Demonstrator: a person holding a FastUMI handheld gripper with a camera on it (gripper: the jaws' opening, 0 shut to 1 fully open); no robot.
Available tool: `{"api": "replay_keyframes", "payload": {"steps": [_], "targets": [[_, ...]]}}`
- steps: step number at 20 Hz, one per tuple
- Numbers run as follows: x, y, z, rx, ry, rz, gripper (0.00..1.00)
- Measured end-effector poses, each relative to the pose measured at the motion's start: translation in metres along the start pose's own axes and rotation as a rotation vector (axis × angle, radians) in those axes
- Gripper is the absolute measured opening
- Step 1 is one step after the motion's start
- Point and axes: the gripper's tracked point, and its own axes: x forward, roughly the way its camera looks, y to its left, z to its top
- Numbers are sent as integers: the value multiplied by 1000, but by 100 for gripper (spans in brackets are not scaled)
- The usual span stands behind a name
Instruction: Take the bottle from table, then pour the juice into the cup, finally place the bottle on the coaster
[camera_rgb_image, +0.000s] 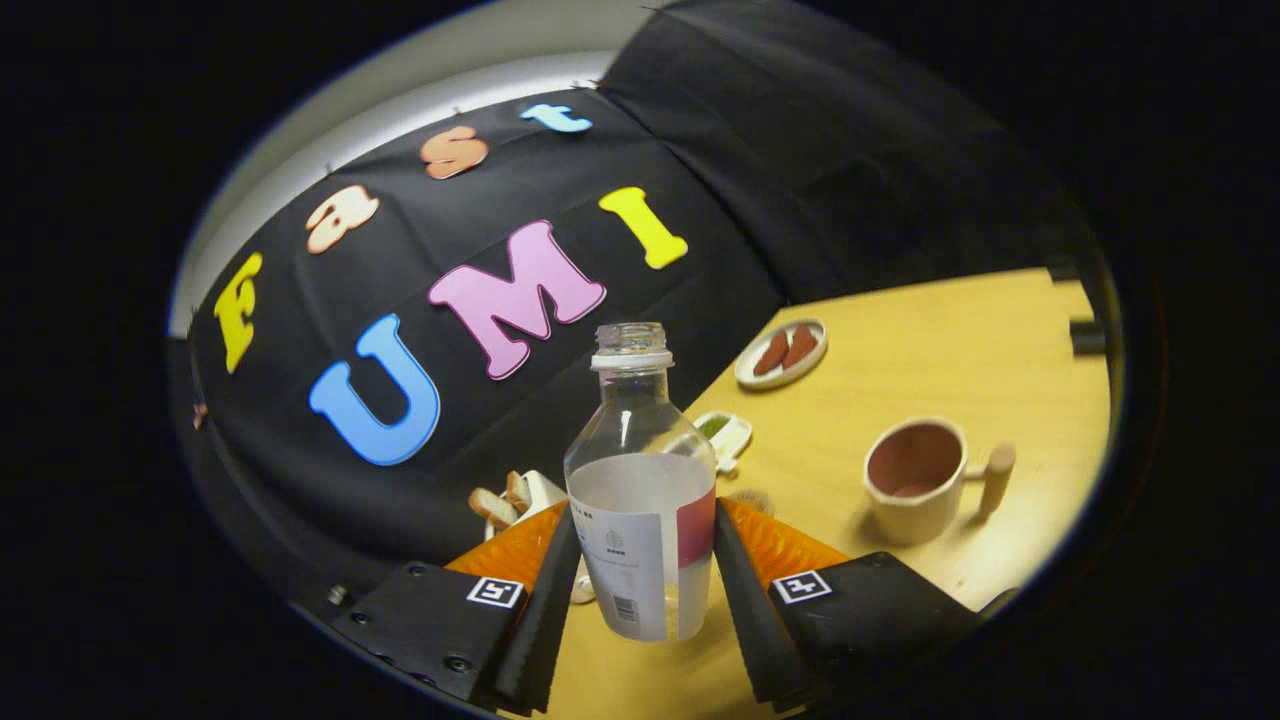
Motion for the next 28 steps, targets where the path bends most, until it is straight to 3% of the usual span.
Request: {"api": "replay_keyframes", "payload": {"steps": [4,7,18,28], "targets": [[-3,16,65,-333,-172,-23,75],[0,34,91,-446,-251,-6,75],[35,44,63,-440,-263,41,75],[94,28,2,-484,-172,-5,75]]}}
